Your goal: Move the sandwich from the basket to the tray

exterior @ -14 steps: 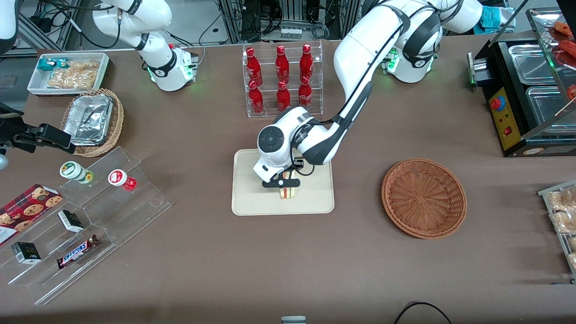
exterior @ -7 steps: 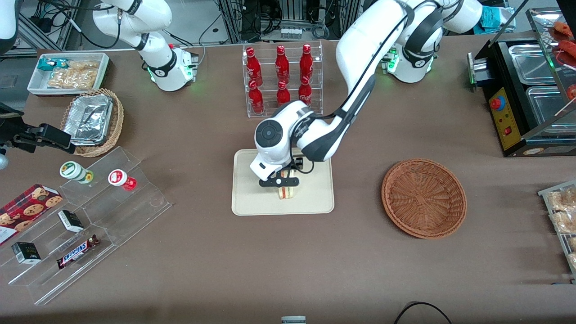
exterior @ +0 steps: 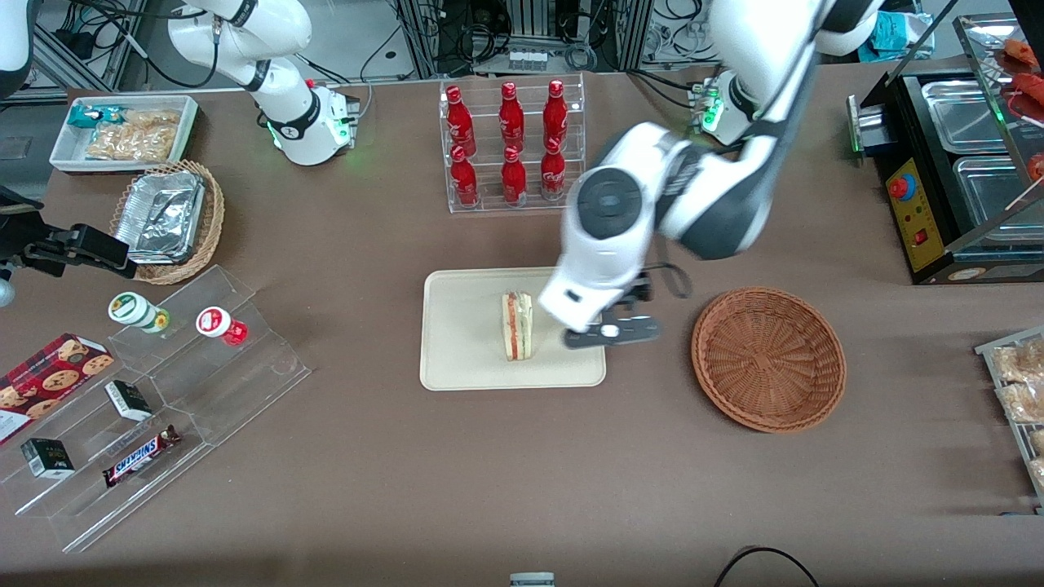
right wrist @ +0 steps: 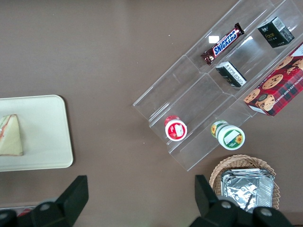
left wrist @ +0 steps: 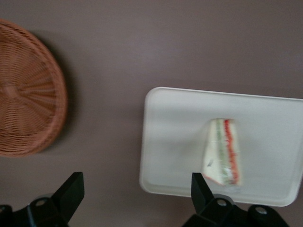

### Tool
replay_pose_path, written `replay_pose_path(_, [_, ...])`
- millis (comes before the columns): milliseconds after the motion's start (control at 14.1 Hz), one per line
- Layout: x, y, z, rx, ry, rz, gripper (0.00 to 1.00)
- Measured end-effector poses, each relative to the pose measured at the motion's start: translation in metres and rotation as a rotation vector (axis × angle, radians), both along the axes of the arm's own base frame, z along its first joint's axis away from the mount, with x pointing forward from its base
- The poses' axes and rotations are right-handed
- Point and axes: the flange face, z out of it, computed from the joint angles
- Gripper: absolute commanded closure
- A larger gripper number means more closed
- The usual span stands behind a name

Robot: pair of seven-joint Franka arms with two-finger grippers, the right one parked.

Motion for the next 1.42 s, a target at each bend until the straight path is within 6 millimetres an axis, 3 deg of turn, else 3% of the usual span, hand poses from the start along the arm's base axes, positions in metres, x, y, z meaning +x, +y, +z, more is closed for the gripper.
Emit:
replay_pose_path(212, [0.0, 0.088, 0.017, 0.009, 0.031, -0.013, 0.0])
replay_pose_path(425, [-0.018, 0.177, 0.043, 0.008, 0.06, -0.019, 0.0])
replay_pose_path(708, [-0.043, 0.26, 0.087, -0.002, 0.083, -0.014, 0.0])
replay_pose_path(1062, [-0.056, 0.312, 0.122, -0.017, 0.062, -0.005, 0.0])
replay_pose_path(1416, [-0.057, 0.332, 0.145, -0.023, 0.023, 0.017, 0.0])
